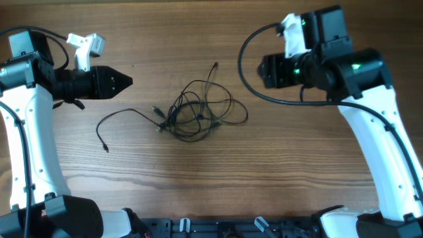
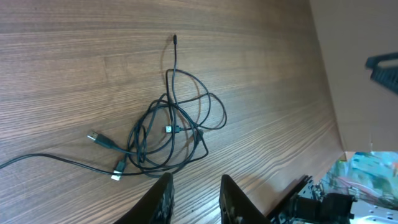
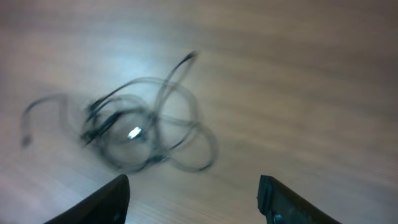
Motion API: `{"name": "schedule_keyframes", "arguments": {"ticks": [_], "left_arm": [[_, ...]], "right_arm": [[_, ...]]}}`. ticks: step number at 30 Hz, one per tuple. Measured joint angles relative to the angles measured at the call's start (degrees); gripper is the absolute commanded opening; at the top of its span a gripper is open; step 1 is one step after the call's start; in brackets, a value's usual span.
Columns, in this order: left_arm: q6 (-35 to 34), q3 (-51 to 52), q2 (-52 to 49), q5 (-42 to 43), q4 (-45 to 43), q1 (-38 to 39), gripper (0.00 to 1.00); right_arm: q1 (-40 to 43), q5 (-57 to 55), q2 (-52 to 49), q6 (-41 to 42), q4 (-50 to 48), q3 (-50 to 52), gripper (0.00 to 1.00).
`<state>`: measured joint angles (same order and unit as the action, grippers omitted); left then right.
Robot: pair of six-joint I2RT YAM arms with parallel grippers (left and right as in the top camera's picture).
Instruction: Untangle cables
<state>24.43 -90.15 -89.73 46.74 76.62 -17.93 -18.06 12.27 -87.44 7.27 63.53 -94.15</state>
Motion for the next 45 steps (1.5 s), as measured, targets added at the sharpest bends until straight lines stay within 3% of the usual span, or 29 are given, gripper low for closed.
{"name": "schedule_keyframes", "arguments": {"ticks": [5,7,9,18,25,27,31,36,40,42,45], "left_arm": [[-0.8,0.0,0.0,-4.7,-3.5,-0.1,0.38],[-1.7,0.0,0.0,-5.7,-4.4,-0.2,0.38],[-2.3,0.0,0.0,-6.4,-4.4,-0.2,0.38],[-2.7,0.0,0.0,-7.9,-3.7,-0.2,0.39],[-2.7,0.0,0.0,-7.9,-2.9,-0.2,0.39],[-2.7,0.0,0.0,-7.9,-2.6,-0.2,0.39],[-2.7,0.0,0.0,-7.9,-2.4,-0.2,0.39],[-2.7,0.0,0.0,-7.9,-2.4,-0.2,0.38],[-2.7,0.0,0.0,-7.9,-2.4,-0.2,0.38],[-2.7,0.0,0.0,-7.9,-2.4,-0.2,0.38],[-2.7,0.0,0.0,-7.9,-2.4,-0.2,0.38]], "right_arm": [[-7.1,12.4,-4.6,-8.5,-2.7,7.9,0.74],[-11.8,13.6,-8.0,-11.2,-5.0,8.9,0.61],[-17.6,14.4,-11.7,-13.6,-9.4,9.0,0.61],[-26.8,16.0,-23.7,-14.6,-22.4,9.0,0.59],[-27.0,16.9,-27.7,-4.5,-41.9,9.5,0.56],[-27.0,16.3,-28.2,-1.5,-42.8,9.5,0.55],[-27.0,10.6,-29.0,6.1,-36.8,9.4,0.57],[-27.0,-0.4,-29.4,16.1,-26.6,9.4,0.71],[-27.0,1.8,-29.5,15.9,-30.3,9.4,0.72],[-27.0,8.0,-29.9,10.9,-37.5,9.4,0.72],[-27.0,10.5,-31.1,11.1,-41.9,9.4,0.67]]}}
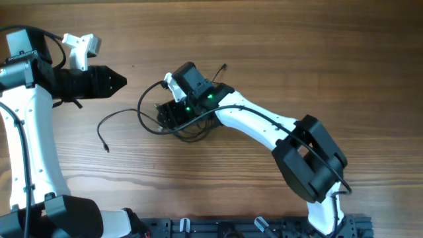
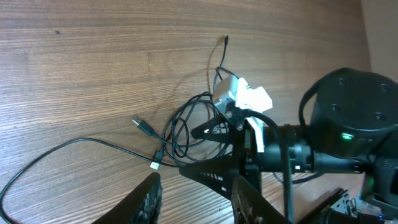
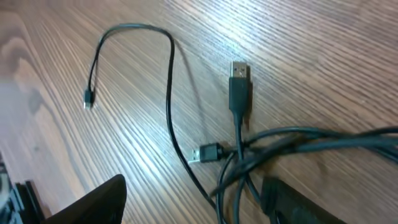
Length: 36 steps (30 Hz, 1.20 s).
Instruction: Untangle cables
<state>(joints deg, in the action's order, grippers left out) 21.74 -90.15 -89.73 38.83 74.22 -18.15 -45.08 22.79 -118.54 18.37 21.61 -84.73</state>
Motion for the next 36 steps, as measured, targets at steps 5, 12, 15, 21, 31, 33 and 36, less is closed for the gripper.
{"name": "schedule_keyframes", "arguments": {"ticks": [5,12,15,21,31,33,36], "left_arm": [[0.0,0.0,0.0,0.0,0.0,0.0,0.38],[0.0,0.0,0.0,0.0,0.0,0.0,0.38],[0.0,0.0,0.0,0.0,0.0,0.0,0.38],[0.0,0.0,0.0,0.0,0.7,0.0,0.36],[0.0,0.0,0.0,2.1,0.3,9.3,0.27],[-0.1,0.0,0.0,3.6,0.0,10.8,0.27],[0.0,0.0,0.0,7.3,-0.1,11.4,0.27]], "right_arm": [[-0.3,0.2,-4.3,4.5,-1.0,0.0,0.54],[-0.9,0.1,-6.1,6.9,-2.0,0.0,0.04],[-0.9,0.4,-6.1,7.0,-1.7,0.0,0.04],[-0.9,6.6,-4.6,-5.5,22.6,-1.7,0.04],[-1.0,-9.2,23.7,-19.8,22.2,-2.6,0.04],[-1.0,-10.7,25.3,-20.2,21.8,-2.6,0.04],[-1.0,-11.7,25.4,-20.2,20.5,-2.6,0.04]]}}
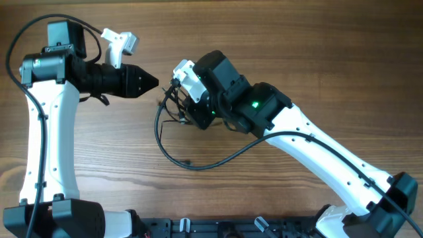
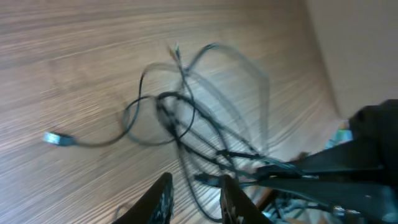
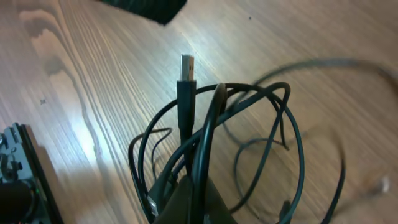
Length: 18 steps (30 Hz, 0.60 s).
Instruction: Untangle cables
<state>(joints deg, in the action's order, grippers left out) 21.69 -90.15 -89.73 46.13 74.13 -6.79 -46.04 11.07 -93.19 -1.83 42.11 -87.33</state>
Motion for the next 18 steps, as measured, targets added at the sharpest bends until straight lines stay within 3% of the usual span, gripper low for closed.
{"name": "schedule_keyframes", "arguments": {"ticks": [4,11,12,15,18], "left_arm": [[-0.2,0.0,0.0,9.6,0.0,0.0,0.31],[-0.2,0.0,0.0,13.7,-0.3,0.0,0.30],[-0.2,0.0,0.0,13.9,-0.7,0.0,0.33],[-0.4,0.0,0.0,14.4,-1.8,0.0,0.60],[-0.6,0.0,0.0,15.5,-3.1,0.0,0.63]], "right_arm": [[0.0,-2.8,0.0,0.3,-0.9,0.0,0.04],[0.0,-6.7,2.9,3.6,-9.2,0.0,0.04],[0.0,-6.9,4.5,4.4,-10.7,0.0,0.04],[-0.1,-11.5,8.9,8.2,-12.6,0.0,0.04],[0.0,-16.3,12.2,12.4,-13.6,0.0,0.04]]}}
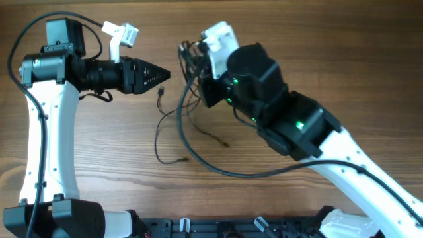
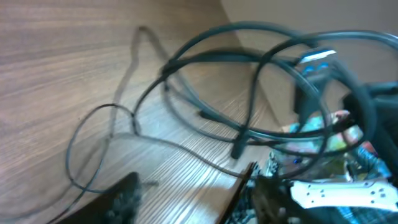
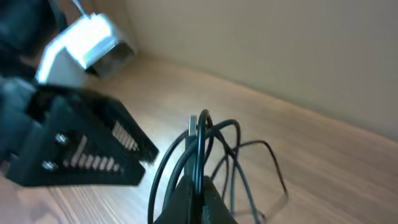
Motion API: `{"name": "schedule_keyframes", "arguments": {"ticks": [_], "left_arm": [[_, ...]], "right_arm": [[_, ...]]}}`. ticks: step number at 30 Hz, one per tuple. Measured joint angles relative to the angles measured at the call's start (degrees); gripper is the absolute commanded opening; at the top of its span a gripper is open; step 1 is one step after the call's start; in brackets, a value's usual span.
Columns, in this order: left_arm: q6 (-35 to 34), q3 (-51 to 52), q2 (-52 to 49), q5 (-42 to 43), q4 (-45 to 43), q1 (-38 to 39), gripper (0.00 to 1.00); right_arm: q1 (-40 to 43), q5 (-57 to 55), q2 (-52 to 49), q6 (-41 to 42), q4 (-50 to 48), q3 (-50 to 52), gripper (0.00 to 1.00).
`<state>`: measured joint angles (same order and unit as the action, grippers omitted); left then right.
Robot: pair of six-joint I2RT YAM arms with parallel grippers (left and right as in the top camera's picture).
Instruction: Untangle cables
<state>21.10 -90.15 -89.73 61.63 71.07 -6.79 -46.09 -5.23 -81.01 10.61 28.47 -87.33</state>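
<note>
A tangle of thin black cables [image 1: 180, 116] hangs off the wooden table [image 1: 99, 192], and its loose ends trail down to the surface. My right gripper [image 1: 196, 61] is raised high and shut on the top of the bundle [image 3: 200, 134], with its jaws [image 3: 199, 186] pinched on several strands. My left gripper [image 1: 162, 75] sits just left of the bundle. It is open, its fingers [image 2: 124, 194] spread wide with nothing between them. Blurred cable loops [image 2: 249, 127] hang in front of it. The left gripper [image 3: 81, 152] also shows in the right wrist view.
The bare wooden table spreads all round. The right arm's white body [image 1: 317, 139] crosses the right half. Each arm's own black hose runs along it. A dark rail [image 1: 218, 228] lines the front edge.
My right gripper has gone higher and farther back with the bundle, so the cables now dangle and trail. My left gripper has moved slightly right and its fingers stand wider apart.
At first both arms were apart and the tangle lay flat mid-table. Then my open right gripper was down at the bundle. Later it was shut on the strands and holding them up, with the left gripper nearby. Now the bundle hangs higher beside the open left gripper.
</note>
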Motion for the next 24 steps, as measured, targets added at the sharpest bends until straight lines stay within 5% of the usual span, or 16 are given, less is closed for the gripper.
{"name": "schedule_keyframes", "arguments": {"ticks": [3,7,17,22,24], "left_arm": [[0.0,0.0,0.0,1.4,-1.5,0.0,0.65],[-0.1,0.0,0.0,1.9,-7.4,0.0,0.53],[-0.3,0.0,0.0,2.4,-20.7,8.1,0.53],[-1.6,0.0,0.0,2.4,-22.6,11.0,0.04],[-2.1,0.0,0.0,2.6,-22.5,11.3,0.04]], "right_arm": [[0.0,-0.8,1.3,1.4,-0.9,0.0,0.04],[0.0,4.4,2.8,1.7,-3.4,0.0,0.04],[0.0,11.7,10.7,1.1,-3.7,0.0,0.04],[0.0,11.7,10.8,0.9,-2.4,0.0,0.04],[0.0,11.6,10.8,0.8,-2.4,0.0,0.04]]}}
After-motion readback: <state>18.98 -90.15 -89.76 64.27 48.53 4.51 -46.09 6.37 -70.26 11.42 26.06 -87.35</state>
